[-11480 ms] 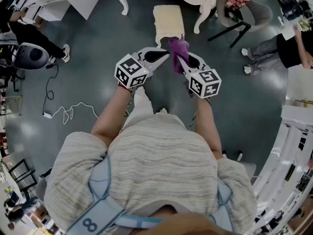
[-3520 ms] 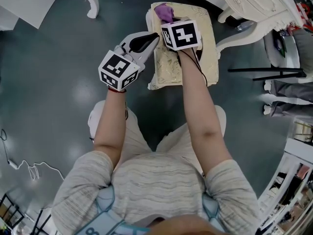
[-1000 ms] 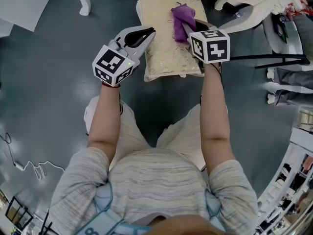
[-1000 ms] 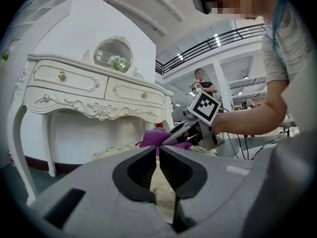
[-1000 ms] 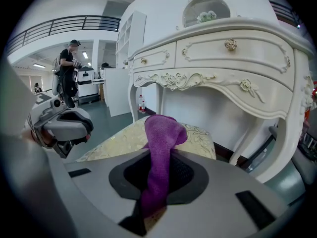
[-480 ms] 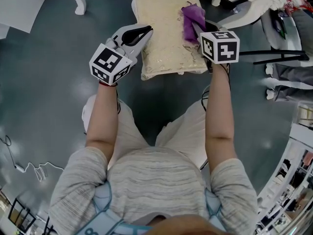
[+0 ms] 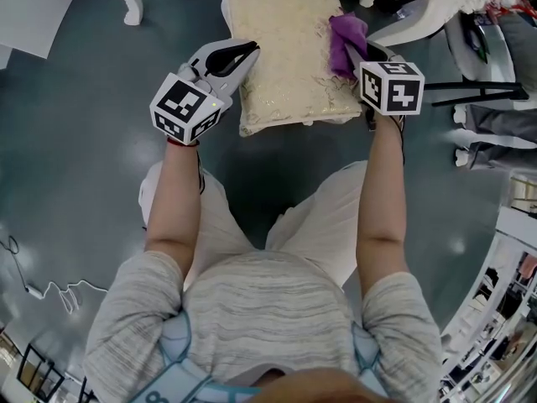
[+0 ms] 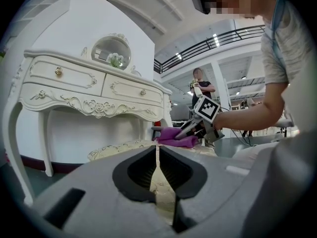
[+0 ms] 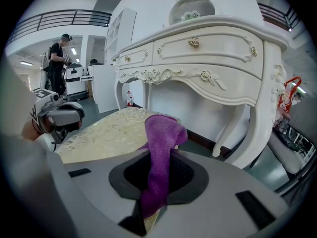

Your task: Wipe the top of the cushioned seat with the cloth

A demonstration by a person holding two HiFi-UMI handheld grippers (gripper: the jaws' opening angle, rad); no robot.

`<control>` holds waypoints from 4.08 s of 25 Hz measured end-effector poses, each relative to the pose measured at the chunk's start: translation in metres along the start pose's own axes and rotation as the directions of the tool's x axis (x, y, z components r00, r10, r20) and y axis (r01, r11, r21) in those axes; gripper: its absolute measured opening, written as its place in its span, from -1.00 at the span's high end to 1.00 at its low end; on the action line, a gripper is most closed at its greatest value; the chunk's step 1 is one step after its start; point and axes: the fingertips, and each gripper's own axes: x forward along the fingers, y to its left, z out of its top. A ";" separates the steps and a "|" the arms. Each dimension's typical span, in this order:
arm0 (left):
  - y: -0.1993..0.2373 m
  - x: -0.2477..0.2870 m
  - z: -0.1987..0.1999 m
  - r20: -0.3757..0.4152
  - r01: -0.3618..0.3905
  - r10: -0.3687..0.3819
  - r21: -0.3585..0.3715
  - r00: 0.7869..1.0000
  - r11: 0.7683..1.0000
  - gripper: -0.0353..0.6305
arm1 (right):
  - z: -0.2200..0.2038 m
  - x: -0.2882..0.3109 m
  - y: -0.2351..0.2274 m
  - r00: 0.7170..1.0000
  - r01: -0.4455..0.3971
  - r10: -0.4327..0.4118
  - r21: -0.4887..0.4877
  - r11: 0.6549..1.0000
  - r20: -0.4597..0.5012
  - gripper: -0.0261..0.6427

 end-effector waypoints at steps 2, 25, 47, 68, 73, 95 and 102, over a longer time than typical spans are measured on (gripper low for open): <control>0.000 0.000 -0.001 -0.003 0.001 -0.001 -0.001 1.000 1.000 0.85 | -0.003 -0.003 -0.002 1.000 0.002 -0.002 -0.002 1.000 -0.002 0.75; 0.001 -0.002 -0.002 0.005 0.016 -0.016 -0.008 1.000 1.000 0.85 | -0.036 -0.053 0.028 0.994 0.095 -0.102 -0.169 0.981 -0.035 0.75; 0.008 -0.006 -0.007 0.001 0.020 -0.020 -0.013 1.000 1.000 0.85 | -0.013 -0.037 0.100 0.996 0.072 -0.077 -0.142 0.987 -0.032 0.75; 0.015 -0.014 -0.007 0.010 0.003 -0.002 -0.019 1.000 1.000 0.85 | 0.007 -0.026 0.173 0.996 -0.083 0.089 -0.158 0.984 0.026 0.75; 0.020 -0.018 -0.007 0.017 -0.012 0.013 -0.021 1.000 1.000 0.85 | 0.012 -0.026 0.190 0.992 -0.109 0.118 -0.162 0.981 0.042 0.75; 0.012 -0.019 0.001 0.007 -0.008 0.008 -0.001 1.000 1.000 0.85 | 0.007 -0.044 0.228 0.952 -0.233 0.265 -0.197 0.952 0.154 0.75; 0.002 -0.016 0.003 -0.005 0.008 -0.008 0.020 1.000 1.000 0.85 | -0.003 -0.051 0.206 0.955 -0.209 0.243 -0.194 0.958 0.171 0.75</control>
